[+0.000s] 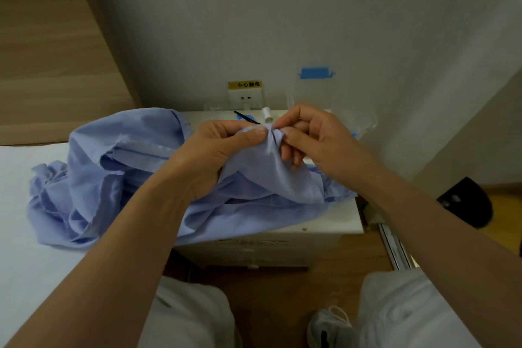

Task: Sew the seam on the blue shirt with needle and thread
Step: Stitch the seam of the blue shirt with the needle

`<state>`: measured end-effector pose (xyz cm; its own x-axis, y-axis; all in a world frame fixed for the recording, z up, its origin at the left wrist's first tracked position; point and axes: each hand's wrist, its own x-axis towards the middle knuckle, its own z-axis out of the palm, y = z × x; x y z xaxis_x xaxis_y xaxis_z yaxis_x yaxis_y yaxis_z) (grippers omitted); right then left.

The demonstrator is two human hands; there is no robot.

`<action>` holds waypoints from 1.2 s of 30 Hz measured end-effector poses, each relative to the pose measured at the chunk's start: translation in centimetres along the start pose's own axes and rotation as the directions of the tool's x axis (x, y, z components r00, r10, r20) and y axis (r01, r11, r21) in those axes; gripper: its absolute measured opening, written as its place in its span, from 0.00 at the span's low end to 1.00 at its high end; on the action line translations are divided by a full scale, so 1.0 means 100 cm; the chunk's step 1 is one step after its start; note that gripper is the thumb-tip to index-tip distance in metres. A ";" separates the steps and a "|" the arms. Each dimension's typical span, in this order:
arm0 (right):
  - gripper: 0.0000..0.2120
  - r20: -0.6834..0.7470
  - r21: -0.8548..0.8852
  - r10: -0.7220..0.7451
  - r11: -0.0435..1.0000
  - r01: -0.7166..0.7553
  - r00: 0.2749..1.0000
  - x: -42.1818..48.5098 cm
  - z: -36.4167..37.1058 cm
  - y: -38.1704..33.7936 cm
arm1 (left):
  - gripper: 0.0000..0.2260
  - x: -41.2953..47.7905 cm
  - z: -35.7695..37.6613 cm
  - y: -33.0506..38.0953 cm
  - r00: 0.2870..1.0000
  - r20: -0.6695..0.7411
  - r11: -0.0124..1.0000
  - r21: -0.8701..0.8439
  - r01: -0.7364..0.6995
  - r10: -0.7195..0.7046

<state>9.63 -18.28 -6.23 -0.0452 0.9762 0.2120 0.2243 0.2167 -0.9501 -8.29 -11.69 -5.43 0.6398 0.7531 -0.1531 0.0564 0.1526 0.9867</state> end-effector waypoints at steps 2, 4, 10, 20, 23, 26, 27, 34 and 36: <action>0.08 -0.031 -0.001 -0.008 1.000 0.008 0.999 0.001 -0.002 0.001 | 0.08 0.000 -0.002 0.001 1.000 -0.003 0.999 -0.033 -0.002 0.001; 0.07 -0.072 -0.066 -0.025 0.998 0.021 0.997 0.002 -0.002 0.004 | 0.10 0.001 0.000 -0.001 1.000 -0.012 1.000 -0.013 0.002 -0.002; 0.07 -0.141 -0.377 -0.328 0.890 0.256 0.934 0.001 -0.003 0.004 | 0.09 0.001 0.005 0.000 0.996 -0.088 0.995 0.098 -0.017 0.026; 0.05 -0.034 -0.512 -0.605 0.694 0.506 0.795 -0.002 0.014 0.002 | 0.11 -0.002 0.012 -0.002 0.974 -0.192 0.951 0.303 -0.055 0.118; 0.03 0.149 -0.141 -0.276 0.944 0.297 0.949 -0.008 0.019 -0.008 | 0.11 0.001 0.009 -0.003 0.953 -0.283 0.971 0.236 -0.038 0.106; 0.06 0.787 -0.027 0.144 0.980 -0.199 0.600 -0.013 0.009 -0.016 | 0.10 0.005 0.005 -0.005 0.922 -0.384 0.987 0.160 0.002 0.060; 0.08 0.912 -0.101 0.191 0.963 -0.251 0.364 -0.015 0.007 -0.016 | 0.10 0.006 0.005 -0.005 0.913 -0.405 0.989 0.147 0.012 0.049; 0.09 0.744 -0.053 0.236 0.953 -0.297 0.625 -0.017 0.005 -0.023 | 0.10 0.006 0.004 -0.003 0.921 -0.386 0.993 0.117 -0.012 0.057; 0.06 0.275 -0.058 0.173 0.985 -0.163 0.946 -0.011 0.009 -0.018 | 0.10 0.005 0.005 -0.004 0.937 -0.344 0.994 0.103 -0.027 0.061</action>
<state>8.46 -19.76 -5.00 -0.2715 0.9621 -0.0264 0.2851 0.0542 -0.9570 -7.59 -11.66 -5.91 0.3394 0.9351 -0.1021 0.1178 0.0654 0.9909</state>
